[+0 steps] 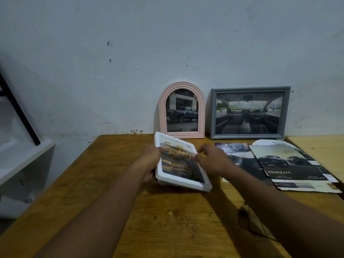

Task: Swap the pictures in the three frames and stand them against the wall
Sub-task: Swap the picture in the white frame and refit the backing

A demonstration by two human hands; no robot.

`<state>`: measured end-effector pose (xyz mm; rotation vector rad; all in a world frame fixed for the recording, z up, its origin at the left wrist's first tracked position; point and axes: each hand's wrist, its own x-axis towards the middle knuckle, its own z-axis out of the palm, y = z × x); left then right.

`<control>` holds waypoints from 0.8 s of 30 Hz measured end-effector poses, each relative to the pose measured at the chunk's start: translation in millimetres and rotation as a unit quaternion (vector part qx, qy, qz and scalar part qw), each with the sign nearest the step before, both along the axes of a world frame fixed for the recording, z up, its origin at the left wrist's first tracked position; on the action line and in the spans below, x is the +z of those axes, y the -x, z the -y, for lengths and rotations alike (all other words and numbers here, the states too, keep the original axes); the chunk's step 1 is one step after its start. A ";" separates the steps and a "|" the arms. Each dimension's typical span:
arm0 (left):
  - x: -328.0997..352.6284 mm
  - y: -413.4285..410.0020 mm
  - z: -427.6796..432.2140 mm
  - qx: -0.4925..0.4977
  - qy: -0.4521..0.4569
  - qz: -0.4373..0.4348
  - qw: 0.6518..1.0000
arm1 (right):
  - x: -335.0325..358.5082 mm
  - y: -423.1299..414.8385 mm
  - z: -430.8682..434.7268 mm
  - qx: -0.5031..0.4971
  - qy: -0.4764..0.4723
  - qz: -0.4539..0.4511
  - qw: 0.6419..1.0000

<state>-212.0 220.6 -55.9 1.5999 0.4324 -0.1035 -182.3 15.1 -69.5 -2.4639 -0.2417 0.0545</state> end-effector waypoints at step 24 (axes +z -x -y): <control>-57.2 6.2 19.2 -0.060 -0.642 0.179 0.743 | -27.4 22.3 17.9 0.009 0.072 0.093 0.993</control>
